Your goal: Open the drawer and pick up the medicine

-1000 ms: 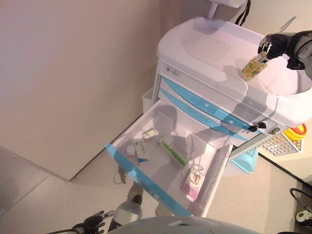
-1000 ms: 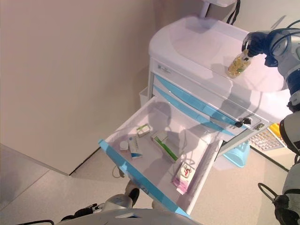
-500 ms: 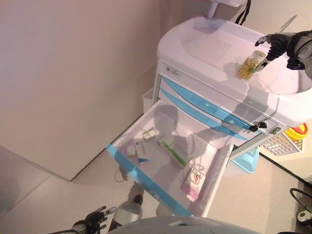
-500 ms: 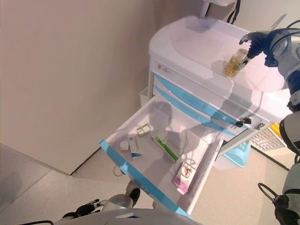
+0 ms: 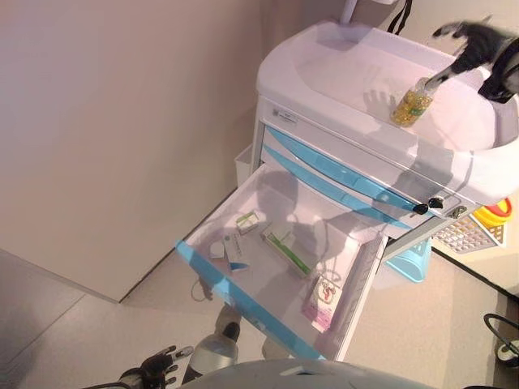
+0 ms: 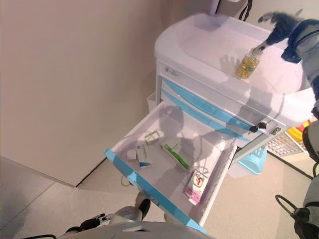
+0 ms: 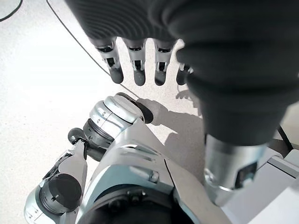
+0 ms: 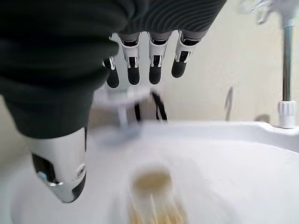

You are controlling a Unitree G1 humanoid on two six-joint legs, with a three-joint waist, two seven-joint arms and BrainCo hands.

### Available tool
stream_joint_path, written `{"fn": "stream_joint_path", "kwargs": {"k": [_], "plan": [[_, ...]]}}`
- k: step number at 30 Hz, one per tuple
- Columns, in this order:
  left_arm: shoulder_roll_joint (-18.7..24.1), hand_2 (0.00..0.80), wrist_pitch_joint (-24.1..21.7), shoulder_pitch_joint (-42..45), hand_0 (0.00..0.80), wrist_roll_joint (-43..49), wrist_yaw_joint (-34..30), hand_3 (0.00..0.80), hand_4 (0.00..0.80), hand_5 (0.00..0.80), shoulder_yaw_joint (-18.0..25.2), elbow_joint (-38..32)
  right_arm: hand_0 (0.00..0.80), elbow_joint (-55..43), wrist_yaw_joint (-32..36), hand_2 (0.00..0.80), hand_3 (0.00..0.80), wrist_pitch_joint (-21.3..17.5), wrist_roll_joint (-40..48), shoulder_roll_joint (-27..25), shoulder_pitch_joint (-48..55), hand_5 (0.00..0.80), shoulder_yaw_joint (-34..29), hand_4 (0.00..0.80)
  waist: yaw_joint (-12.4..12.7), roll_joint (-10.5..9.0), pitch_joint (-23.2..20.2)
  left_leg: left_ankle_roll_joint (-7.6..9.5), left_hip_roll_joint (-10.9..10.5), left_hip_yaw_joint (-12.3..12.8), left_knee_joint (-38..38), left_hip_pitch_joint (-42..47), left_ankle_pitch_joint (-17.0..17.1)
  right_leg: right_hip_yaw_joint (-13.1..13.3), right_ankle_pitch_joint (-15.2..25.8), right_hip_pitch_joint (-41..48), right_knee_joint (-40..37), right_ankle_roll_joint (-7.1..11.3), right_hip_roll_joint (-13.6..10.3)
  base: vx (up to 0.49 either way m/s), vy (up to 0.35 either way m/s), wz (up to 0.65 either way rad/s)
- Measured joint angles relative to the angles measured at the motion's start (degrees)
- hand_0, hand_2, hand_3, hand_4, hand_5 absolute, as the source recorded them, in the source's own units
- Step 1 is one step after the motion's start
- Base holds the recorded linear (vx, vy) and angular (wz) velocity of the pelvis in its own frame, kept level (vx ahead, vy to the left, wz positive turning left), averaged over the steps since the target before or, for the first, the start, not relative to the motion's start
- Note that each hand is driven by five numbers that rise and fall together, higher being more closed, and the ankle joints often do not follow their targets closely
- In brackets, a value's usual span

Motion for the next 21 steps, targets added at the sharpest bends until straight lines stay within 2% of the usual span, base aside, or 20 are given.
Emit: {"fn": "stream_joint_path", "kwargs": {"k": [4,5,9,13,16,19,21], "plan": [[0.1,0.000,0.0,0.1,0.000,0.0,-0.8,0.000,0.000,0.000,0.0,0.0,0.000,-3.9,-7.1,0.000,0.000,2.7,12.8,-1.5,3.3,0.000,-12.1,0.000,-1.3,0.16,0.1,0.03,0.1,1.6,0.0,0.2,0.0,1.9,0.0,-0.1,0.1,-0.01,0.0,-0.047,-0.004,-0.06],[0.2,0.000,0.0,0.1,0.000,0.0,-1.1,0.000,0.000,0.000,0.1,0.0,0.000,-5.9,-9.0,0.000,0.000,3.0,16.5,-1.7,6.7,0.000,-17.3,0.000,-1.6,0.15,0.1,0.06,0.2,2.1,0.0,0.3,0.0,2.7,0.0,-0.2,0.3,-0.01,0.0,-0.051,-0.011,-0.14],[0.2,0.000,-0.1,1.2,0.000,0.1,-1.4,0.000,0.000,0.000,0.1,-1.5,0.000,-14.5,-10.7,0.000,0.000,4.8,25.6,-1.3,27.3,0.000,-35.1,0.000,-4.1,0.28,0.2,0.49,0.8,5.7,0.0,0.9,-0.2,5.9,0.0,-1.4,2.0,-0.02,0.0,-0.064,-0.026,-0.32],[0.1,0.000,-0.3,1.8,0.000,0.1,-1.6,0.000,0.000,0.000,0.5,-2.0,0.000,-14.9,-10.0,0.000,0.000,4.8,30.4,0.4,48.4,0.000,-48.1,0.000,-7.9,0.99,0.8,0.93,1.3,8.7,0.0,1.1,-0.3,9.2,0.0,-3.4,3.8,0.00,0.1,-0.080,-0.056,-0.43],[0.1,0.000,-1.0,3.3,0.000,0.1,-1.7,0.000,0.000,0.000,1.0,-1.5,0.000,-15.7,-10.0,0.000,0.000,3.3,32.2,4.4,59.2,0.000,-57.3,0.000,-11.5,1.71,0.8,1.14,1.7,11.1,-0.1,1.3,-0.6,11.7,0.3,-4.6,4.0,0.15,0.2,-0.091,-0.068,-0.50],[0.3,0.000,-1.3,2.5,0.000,0.2,-1.7,0.000,0.000,0.000,1.3,-1.5,0.000,-16.3,-9.9,0.000,0.000,2.0,32.2,9.8,69.4,0.000,-60.6,0.000,-14.0,1.79,0.9,0.96,2.4,13.6,-0.1,1.4,-0.9,13.9,0.8,-5.8,4.0,0.02,0.7,-0.084,-0.066,-0.48],[0.3,0.000,-1.5,1.6,0.000,0.3,-1.7,0.000,0.000,0.000,1.2,-1.6,0.000,-16.3,-9.5,0.000,0.000,1.9,31.9,14.8,73.4,0.000,-60.8,0.000,-15.4,1.67,1.2,0.74,2.7,14.2,-0.1,1.6,-1.1,14.4,1.1,-5.9,3.9,0.00,0.9,-0.082,-0.066,-0.37]]}}
